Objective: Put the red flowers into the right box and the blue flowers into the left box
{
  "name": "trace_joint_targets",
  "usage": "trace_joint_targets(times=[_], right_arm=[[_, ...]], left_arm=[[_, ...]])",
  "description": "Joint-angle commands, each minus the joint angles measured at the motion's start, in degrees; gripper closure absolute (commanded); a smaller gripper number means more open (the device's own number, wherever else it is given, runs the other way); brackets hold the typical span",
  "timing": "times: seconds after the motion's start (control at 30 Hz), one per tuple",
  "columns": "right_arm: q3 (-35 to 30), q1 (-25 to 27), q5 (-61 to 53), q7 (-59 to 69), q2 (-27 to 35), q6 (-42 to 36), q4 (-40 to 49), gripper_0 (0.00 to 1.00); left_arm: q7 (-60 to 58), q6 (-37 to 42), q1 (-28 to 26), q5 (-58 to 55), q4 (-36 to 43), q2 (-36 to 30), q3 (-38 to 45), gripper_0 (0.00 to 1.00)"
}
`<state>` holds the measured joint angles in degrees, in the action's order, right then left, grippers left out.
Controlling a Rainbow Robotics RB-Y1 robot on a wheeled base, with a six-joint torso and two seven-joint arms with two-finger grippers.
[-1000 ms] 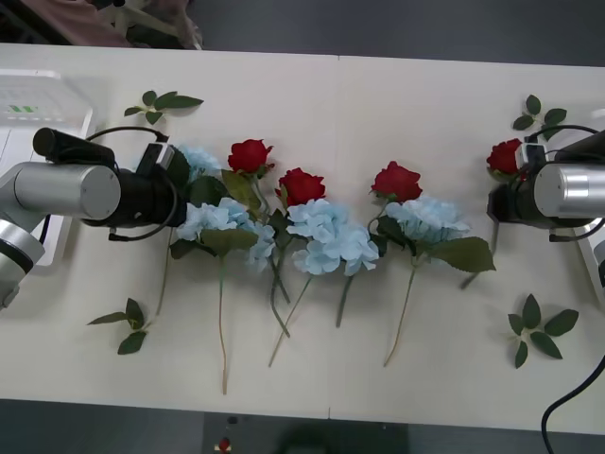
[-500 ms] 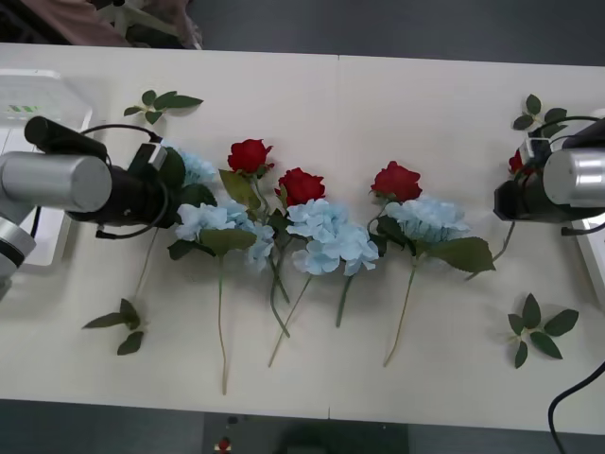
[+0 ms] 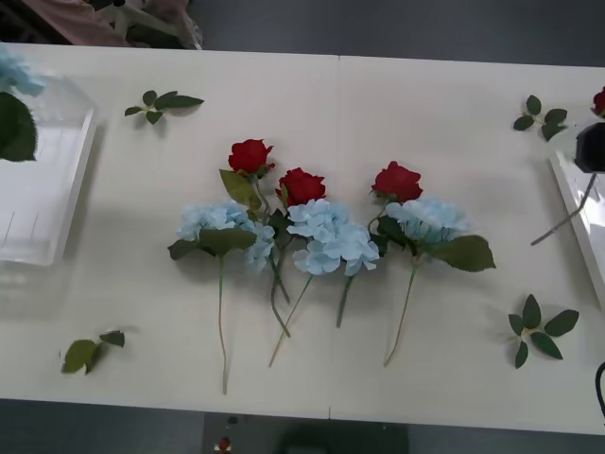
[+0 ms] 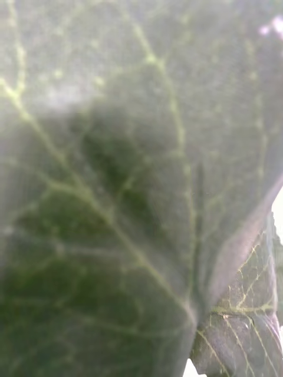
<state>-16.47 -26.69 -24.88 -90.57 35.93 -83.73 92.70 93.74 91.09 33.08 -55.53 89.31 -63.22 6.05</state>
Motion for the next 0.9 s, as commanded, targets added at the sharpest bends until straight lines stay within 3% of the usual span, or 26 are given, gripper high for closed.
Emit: trace_joint_targets(times=[0.03, 0.27, 0.4, 0.5, 0.6, 0.8, 0.83, 0.9], right_arm=[[-9.2, 3.3, -4.7, -14.7, 2.7, 0.0, 1.7, 1.0], [-15.6, 7.9, -8.9, -28.2, 5.4, 0.0, 0.6, 1.0], [-18.0, 8.1, -10.6, -35.3, 6.6, 1.2, -3.7, 1.0], [-17.3, 8.1, -12.4, -40.9, 7.7, 7.4, -9.9, 1.0], [-14.5, 7.5, -14.3, -43.8, 9.4, 14.0, -15.7, 1.0], [-9.7, 5.1, -16.0, -45.5, 11.0, 23.9, -26.1, 1.0], [-8.9, 4.5, -15.8, -45.8, 10.9, 24.8, -27.6, 1.0], [-8.2, 4.1, -15.7, -46.2, 11.0, 25.8, -29.0, 0.94]], left_arm=[[2.9, -4.2, -4.4, 2.7, -3.0, -1.9, 4.1, 1.0], [8.7, -18.3, -10.4, 2.9, -10.1, -1.5, 4.6, 1.0], [11.2, -22.5, -10.8, 3.1, -13.4, -1.4, 2.7, 0.99], [11.5, -23.4, -10.8, 3.1, -14.1, -1.4, 1.8, 0.8], [11.5, -23.4, -10.8, 3.1, -14.1, -1.4, 1.3, 0.73], [11.8, -23.4, -10.8, 1.6, -13.6, -1.4, 1.3, 0.08], [11.9, -23.4, -10.8, 1.2, -13.2, -1.4, 1.3, 0.0], [11.8, -23.4, -10.8, 0.3, -12.8, -1.4, 1.4, 0.0]])
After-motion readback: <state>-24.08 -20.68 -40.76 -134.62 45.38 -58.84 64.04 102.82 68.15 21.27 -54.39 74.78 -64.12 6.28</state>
